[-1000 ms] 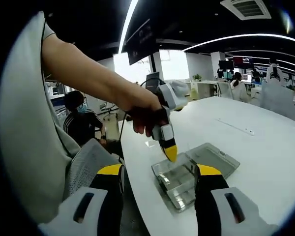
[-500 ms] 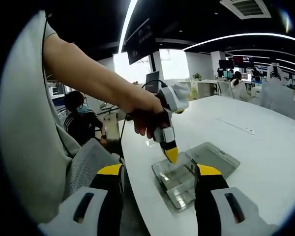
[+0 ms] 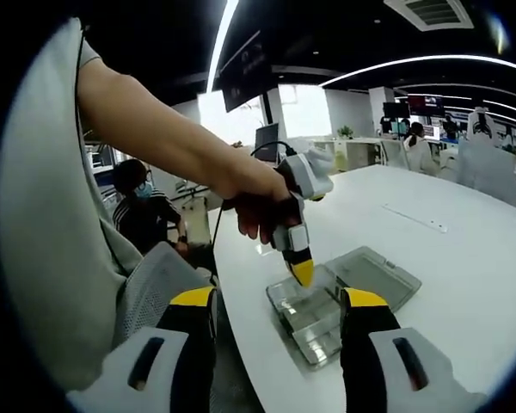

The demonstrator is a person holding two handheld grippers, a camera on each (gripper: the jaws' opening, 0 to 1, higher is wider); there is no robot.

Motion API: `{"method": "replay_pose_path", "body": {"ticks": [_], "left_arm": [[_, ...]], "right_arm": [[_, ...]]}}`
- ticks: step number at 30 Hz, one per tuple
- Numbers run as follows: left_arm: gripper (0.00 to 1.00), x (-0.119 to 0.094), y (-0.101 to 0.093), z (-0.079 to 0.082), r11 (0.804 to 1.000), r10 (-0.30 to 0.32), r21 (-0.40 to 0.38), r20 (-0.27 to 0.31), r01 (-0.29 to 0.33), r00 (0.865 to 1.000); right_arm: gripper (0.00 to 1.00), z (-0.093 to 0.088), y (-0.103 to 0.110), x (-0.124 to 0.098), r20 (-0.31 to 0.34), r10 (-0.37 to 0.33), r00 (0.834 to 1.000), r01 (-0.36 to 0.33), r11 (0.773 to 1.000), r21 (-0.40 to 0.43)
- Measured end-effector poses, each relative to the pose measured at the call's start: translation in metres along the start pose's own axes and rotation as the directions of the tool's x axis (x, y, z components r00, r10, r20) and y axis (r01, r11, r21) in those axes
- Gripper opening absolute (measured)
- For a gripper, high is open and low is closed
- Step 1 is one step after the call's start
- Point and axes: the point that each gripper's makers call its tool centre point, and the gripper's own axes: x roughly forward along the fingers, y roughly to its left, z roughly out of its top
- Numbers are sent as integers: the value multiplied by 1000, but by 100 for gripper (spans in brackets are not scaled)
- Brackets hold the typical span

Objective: Insert the divider into the dual guide fixture by aligning both edges with the guide slots and pushing it downward to the bottom, including one-sided entry, uneven engagement, binding, and posture correction.

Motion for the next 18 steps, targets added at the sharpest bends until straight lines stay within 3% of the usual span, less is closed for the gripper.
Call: {"method": "replay_pose_path", "body": {"ticks": [18], "left_arm": [[1,6,3,0,1000,18,3,-17,-18,1000]], "right_arm": [[55,-1,-5,-1,6,-6,1000,6,1000,16]]}}
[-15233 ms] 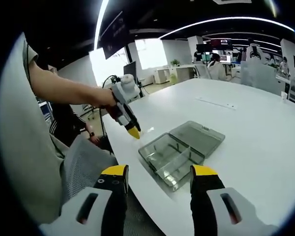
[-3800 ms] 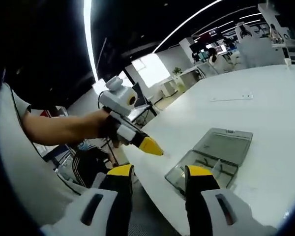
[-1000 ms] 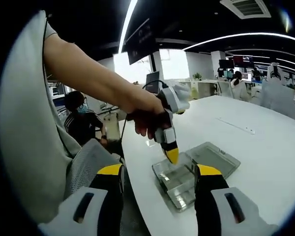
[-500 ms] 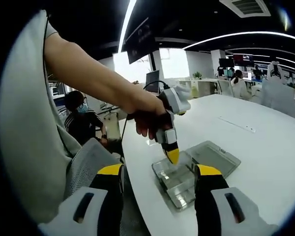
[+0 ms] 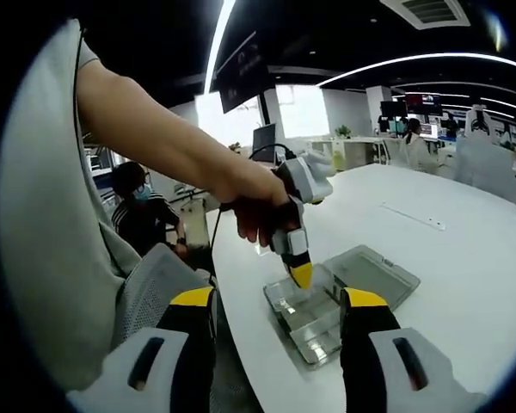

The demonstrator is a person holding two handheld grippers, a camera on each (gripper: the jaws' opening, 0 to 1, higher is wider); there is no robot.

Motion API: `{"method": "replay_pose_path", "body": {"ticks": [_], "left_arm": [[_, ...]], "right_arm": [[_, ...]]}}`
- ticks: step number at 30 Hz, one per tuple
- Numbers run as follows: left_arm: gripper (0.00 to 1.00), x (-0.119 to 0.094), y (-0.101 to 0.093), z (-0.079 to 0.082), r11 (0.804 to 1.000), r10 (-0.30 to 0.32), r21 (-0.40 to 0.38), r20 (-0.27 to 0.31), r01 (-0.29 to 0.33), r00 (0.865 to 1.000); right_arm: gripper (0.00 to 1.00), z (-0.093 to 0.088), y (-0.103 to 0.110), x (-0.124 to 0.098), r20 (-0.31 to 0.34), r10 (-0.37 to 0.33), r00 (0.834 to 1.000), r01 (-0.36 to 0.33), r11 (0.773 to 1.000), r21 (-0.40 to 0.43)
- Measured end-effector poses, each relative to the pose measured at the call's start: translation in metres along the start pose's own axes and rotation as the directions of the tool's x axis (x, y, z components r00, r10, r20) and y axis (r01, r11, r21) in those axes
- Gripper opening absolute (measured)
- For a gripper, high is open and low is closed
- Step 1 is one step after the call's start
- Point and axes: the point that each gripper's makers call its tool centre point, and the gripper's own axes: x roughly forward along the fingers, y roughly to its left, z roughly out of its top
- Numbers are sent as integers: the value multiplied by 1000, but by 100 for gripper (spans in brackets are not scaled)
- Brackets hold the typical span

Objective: Insert the divider into the dual guide fixture by aligning both edges with the guide slots and pushing it downward to the bottom, including one-sided entry, uneven engagement, binding, and posture correction.

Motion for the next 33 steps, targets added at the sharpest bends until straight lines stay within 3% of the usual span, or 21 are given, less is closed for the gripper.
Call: {"method": "replay_pose_path", "body": {"ticks": [33], "left_arm": [[1,5,3,0,998,61,32,-5,-61,998]], "right_arm": [[54,0,-4,-2,9,-8,1000,7,1000,17]]}}
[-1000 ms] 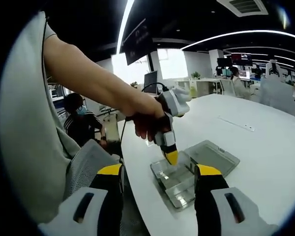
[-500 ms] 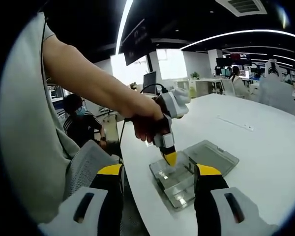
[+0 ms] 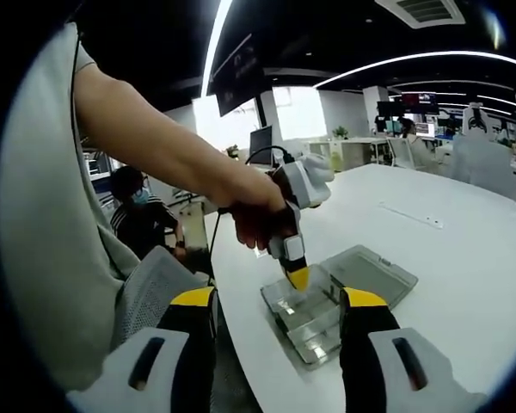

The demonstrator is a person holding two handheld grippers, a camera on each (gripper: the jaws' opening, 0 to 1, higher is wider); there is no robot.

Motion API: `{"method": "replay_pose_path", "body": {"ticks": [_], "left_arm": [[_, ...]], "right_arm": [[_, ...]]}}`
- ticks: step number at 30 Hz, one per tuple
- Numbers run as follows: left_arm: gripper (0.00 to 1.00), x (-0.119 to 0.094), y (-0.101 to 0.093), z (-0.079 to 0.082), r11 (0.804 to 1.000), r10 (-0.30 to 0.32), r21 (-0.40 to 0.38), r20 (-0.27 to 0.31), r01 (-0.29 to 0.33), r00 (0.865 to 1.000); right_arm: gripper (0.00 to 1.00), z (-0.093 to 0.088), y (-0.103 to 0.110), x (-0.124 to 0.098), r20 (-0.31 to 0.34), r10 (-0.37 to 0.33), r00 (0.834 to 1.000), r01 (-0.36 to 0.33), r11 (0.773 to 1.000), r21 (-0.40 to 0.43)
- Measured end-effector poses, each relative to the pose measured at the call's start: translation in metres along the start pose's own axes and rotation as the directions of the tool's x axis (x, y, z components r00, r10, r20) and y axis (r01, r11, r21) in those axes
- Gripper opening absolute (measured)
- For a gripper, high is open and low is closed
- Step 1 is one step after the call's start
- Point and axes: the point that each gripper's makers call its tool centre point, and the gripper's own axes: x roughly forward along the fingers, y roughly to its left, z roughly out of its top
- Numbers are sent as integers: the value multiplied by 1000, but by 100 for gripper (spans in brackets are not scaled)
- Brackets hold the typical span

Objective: Insert the divider into the dual guide fixture by aligning both edges with the guide slots and pushing it downward to the bottom, including one-sided entry, uneven engagement, binding, and posture correction.

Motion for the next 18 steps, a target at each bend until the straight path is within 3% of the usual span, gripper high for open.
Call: {"method": "replay_pose_path", "body": {"ticks": [18], "left_arm": [[1,0,1,1,998,49,32,-17,-48,999]], "right_arm": [[54,1,-1,-1,-1,0,1000,0,1000,-2]]}}
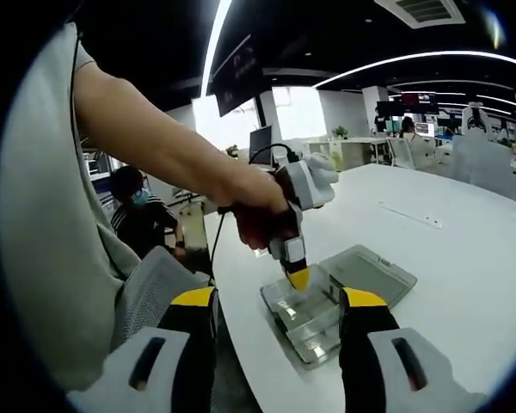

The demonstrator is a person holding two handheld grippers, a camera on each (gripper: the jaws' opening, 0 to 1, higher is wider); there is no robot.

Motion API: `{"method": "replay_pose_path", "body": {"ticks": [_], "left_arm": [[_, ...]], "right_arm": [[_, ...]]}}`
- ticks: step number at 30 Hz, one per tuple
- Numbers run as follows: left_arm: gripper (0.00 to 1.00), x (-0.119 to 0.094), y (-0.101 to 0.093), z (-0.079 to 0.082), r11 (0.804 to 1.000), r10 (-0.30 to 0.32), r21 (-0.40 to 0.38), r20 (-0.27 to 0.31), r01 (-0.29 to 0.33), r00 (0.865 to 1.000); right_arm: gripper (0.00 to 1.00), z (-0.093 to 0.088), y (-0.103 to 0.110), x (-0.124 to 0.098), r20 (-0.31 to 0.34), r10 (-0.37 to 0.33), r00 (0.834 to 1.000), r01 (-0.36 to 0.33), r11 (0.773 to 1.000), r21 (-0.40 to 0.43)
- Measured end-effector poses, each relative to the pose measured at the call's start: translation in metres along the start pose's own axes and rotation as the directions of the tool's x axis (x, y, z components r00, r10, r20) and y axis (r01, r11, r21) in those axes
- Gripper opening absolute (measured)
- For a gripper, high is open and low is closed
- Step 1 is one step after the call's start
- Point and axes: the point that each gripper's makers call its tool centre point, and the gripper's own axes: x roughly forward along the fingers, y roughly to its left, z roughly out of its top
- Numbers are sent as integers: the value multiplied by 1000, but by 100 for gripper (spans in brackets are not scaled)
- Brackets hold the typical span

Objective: Insert the divider into the dual guide fixture by aligning both edges with the guide slots and pushing it downward to the bottom, including one-sided entry, uneven engagement, binding, and posture correction.

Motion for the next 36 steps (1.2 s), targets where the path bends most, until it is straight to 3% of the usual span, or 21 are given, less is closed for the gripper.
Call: {"method": "replay_pose_path", "body": {"ticks": [36], "left_arm": [[1,2,-6,-1,1000,10,-3,4,-10,1000]], "right_arm": [[52,-4,-1,-1,6,-3,1000,3,1000,21]]}}
